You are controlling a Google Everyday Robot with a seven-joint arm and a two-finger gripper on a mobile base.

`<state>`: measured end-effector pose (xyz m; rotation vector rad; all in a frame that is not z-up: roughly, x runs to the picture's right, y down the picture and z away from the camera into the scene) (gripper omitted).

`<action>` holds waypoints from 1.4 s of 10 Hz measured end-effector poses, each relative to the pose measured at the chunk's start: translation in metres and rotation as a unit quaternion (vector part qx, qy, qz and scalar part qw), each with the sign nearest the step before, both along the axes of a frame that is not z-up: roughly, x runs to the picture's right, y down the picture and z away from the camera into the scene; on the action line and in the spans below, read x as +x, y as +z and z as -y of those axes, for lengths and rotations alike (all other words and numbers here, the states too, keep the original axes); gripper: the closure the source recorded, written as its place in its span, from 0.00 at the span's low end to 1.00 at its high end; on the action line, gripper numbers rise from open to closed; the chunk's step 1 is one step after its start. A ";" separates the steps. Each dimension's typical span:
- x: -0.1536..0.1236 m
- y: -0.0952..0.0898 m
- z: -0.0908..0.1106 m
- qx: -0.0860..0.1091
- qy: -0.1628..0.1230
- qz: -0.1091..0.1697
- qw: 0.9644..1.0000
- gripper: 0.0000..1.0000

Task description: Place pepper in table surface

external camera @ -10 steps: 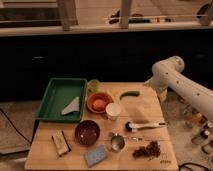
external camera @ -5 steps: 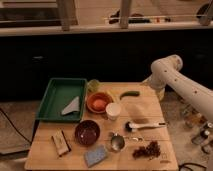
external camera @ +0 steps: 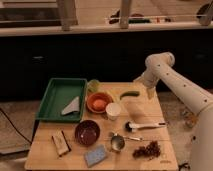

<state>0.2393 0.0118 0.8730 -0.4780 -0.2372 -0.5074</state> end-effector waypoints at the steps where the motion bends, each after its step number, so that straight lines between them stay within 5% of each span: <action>1: -0.004 0.010 -0.002 -0.014 0.022 -0.010 1.000 0.20; 4: -0.010 0.031 -0.010 -0.054 0.083 -0.055 0.994 0.20; 6: -0.008 0.039 -0.011 -0.061 0.123 -0.074 0.988 0.20; 11: -0.030 0.063 0.009 -0.017 0.182 -0.075 0.980 0.20; 14: -0.039 0.077 0.014 -0.009 0.210 -0.079 0.975 0.20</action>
